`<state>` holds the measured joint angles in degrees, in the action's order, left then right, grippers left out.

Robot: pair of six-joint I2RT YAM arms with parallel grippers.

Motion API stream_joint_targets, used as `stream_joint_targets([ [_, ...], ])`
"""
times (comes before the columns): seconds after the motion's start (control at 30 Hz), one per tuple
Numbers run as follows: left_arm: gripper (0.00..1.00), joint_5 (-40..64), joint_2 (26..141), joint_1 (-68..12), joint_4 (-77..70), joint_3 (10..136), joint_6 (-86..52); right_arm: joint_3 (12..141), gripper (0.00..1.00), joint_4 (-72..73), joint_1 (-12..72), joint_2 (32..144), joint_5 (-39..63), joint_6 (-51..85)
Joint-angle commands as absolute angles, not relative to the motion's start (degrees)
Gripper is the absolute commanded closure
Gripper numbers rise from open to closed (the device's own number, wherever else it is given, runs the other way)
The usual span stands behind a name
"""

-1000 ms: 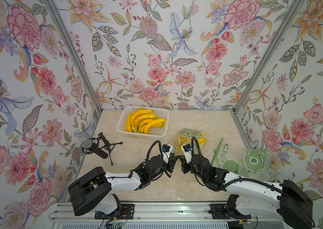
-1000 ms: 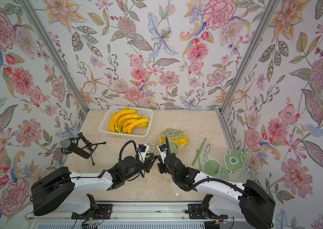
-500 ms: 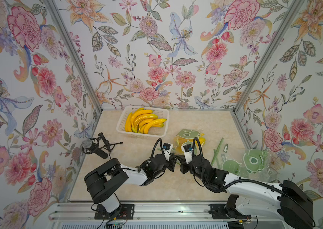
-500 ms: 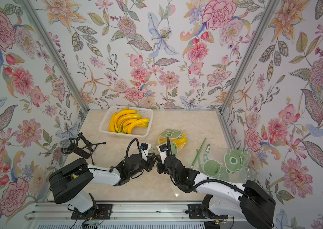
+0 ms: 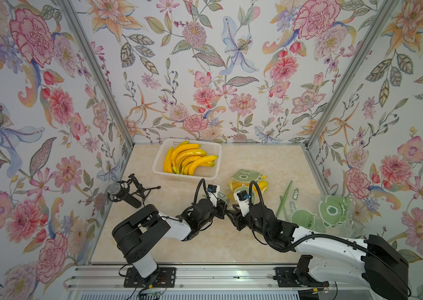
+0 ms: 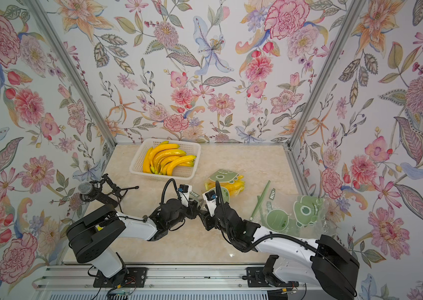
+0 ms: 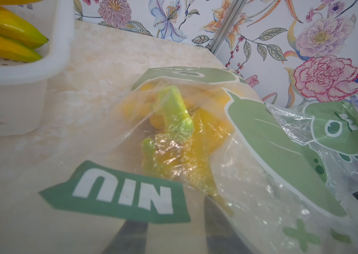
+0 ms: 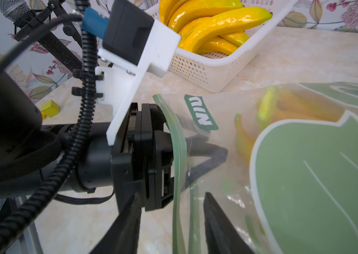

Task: Open the zip-top bag and take out the banana
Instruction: Open the zipper of the food storage bag at the center of the board.

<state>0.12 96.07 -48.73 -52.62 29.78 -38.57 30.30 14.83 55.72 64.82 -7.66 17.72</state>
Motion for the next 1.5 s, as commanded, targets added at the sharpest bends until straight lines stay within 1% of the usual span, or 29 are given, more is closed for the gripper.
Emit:
stream_joint_targets([
  [0.0,0.52,0.8,96.7,-47.7,-54.6,31.0,-39.7,34.6,0.49,9.1,48.3,59.6,-3.5,16.6],
  [0.07,0.49,0.8,96.7,-47.3,-54.6,31.0,-39.9,35.4,0.45,7.7,41.2,58.1,-0.2,17.2],
  [0.13,0.46,1.1,97.0,-46.9,-54.4,31.3,-39.9,37.4,0.46,5.5,32.1,59.4,3.8,18.6],
  [0.2,0.44,1.1,97.2,-46.7,-53.9,31.8,-39.8,39.7,0.45,4.0,25.5,62.3,5.9,19.8],
  [0.33,0.39,0.4,97.6,-46.7,-52.4,32.8,-39.5,44.7,0.41,2.7,16.8,71.5,7.1,21.1],
  [0.43,0.35,0.3,97.8,-46.6,-51.5,33.3,-39.1,49.2,0.40,2.1,14.1,79.3,8.5,20.3],
  [0.63,0.33,0.2,98.3,-46.5,-49.6,34.7,-38.0,56.1,0.30,1.9,11.8,90.9,11.3,19.6],
  [0.77,0.32,0.5,99.5,-46.3,-48.3,35.9,-37.3,58.3,0.29,1.1,10.0,97.3,16.4,19.9],
  [0.83,0.31,0.5,99.8,-46.3,-47.9,36.3,-36.8,57.7,0.30,1.1,10.0,98.6,19.3,20.2],
  [0.93,0.31,0.6,100.7,-46.1,-47.5,36.8,-36.3,55.2,0.38,1.2,10.7,98.3,23.4,20.7],
  [1.03,0.31,1.7,101.5,-45.8,-47.4,37.4,-35.7,50.8,0.44,2.7,11.2,95.5,26.1,21.4],
  [1.23,0.30,3.3,102.7,-45.6,-46.6,38.1,-34.2,41.9,0.50,5.9,12.7,88.0,29.4,23.6],
  [1.4,0.30,5.5,103.8,-45.7,-46.7,38.1,-32.9,36.3,0.67,8.5,12.8,83.9,28.6,25.3],
  [1.47,0.31,7.3,104.0,-45.6,-46.4,37.9,-31.8,35.5,0.70,9.0,12.6,83.5,28.3,25.6],
])
